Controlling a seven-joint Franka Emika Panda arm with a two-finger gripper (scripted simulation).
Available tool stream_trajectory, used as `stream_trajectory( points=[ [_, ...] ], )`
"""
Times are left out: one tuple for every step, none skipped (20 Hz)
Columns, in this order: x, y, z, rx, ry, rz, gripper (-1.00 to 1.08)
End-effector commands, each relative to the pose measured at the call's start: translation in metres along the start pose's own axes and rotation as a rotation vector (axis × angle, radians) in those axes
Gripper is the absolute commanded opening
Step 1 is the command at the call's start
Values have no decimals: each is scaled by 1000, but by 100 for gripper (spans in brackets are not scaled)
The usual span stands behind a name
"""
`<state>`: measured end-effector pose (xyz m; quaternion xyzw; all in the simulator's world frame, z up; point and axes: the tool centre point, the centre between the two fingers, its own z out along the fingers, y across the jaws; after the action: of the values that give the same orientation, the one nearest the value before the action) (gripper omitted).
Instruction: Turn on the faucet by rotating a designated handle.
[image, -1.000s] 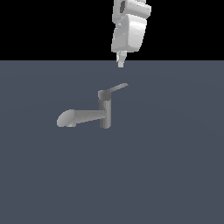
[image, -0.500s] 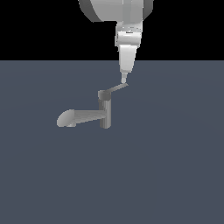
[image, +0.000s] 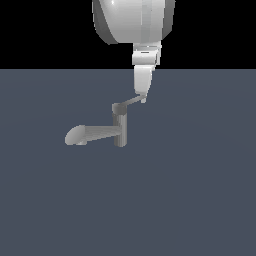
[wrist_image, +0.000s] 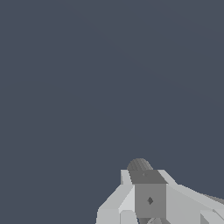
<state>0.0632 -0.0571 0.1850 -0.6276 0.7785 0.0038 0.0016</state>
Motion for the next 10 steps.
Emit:
stream_trajectory(
  points=[
    [1,-2,3,3,6,15,-100],
    [1,-2,3,4,7,17,-100],
    [1,-2,3,4,7,18,-100],
    [1,-2,3,4,7,18,-100],
    [1,-2,3,4,7,18,-100],
    [1,-2,3,4,7,18,-100],
    [1,-2,3,3,7,17,-100],
    [1,0,3,3,7,17,-100],
    [1,3,3,3,7,17,-100],
    [2,6,3,3,7,17,-100]
  ],
)
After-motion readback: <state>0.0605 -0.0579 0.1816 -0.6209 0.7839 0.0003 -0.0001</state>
